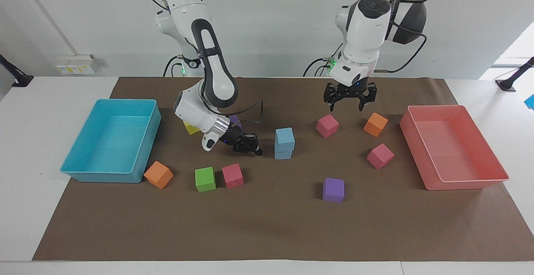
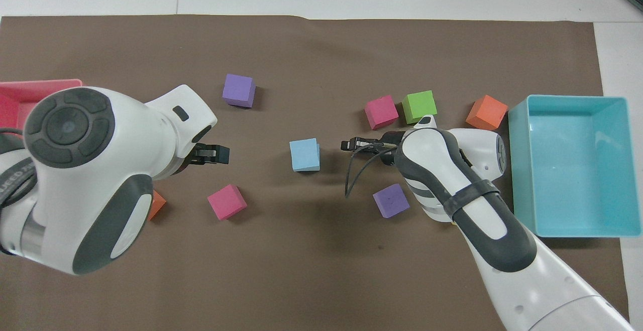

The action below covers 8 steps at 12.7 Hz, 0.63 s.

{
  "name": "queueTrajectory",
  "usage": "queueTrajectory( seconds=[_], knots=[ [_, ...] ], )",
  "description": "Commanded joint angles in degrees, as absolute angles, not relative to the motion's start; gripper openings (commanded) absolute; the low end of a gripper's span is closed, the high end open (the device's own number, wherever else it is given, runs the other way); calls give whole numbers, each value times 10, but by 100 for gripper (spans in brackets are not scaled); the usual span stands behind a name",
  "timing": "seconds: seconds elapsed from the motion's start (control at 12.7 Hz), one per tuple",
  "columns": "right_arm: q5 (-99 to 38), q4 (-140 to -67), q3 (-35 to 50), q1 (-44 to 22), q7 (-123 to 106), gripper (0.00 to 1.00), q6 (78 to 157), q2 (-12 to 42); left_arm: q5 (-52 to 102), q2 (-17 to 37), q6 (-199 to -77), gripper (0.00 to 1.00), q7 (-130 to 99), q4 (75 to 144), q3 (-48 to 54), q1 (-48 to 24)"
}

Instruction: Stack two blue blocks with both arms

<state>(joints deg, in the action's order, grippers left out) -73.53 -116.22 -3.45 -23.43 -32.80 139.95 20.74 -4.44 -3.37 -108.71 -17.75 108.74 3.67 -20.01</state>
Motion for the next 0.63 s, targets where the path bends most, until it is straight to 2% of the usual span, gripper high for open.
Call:
queueTrajectory(
  seconds=[0.0, 0.08, 0.16, 0.31, 0.55],
  knots=[
    [-637, -1167, -35, -220, -285, 16, 1404, 185, -31, -83, -1079, 100, -119, 1122, 40, -160],
    [-594, -1166, -35, -214, -268, 29, 1401, 178, -19, -88, -1076, 100, -103, 1119, 37, -150],
    [-552, -1165, -35, -204, -249, 51, 1397, 169, -6, -89, -1074, 100, -78, 1109, 36, -131],
    [-490, -1166, -35, -193, -232, 100, 1390, 151, 7, -84, -1023, 100, -30, 1059, 36, -92],
    [-375, -1160, -36, -154, -205, 100, 1339, 128, 36, -44, -970, 100, 17, 964, 37, -44]
  ],
)
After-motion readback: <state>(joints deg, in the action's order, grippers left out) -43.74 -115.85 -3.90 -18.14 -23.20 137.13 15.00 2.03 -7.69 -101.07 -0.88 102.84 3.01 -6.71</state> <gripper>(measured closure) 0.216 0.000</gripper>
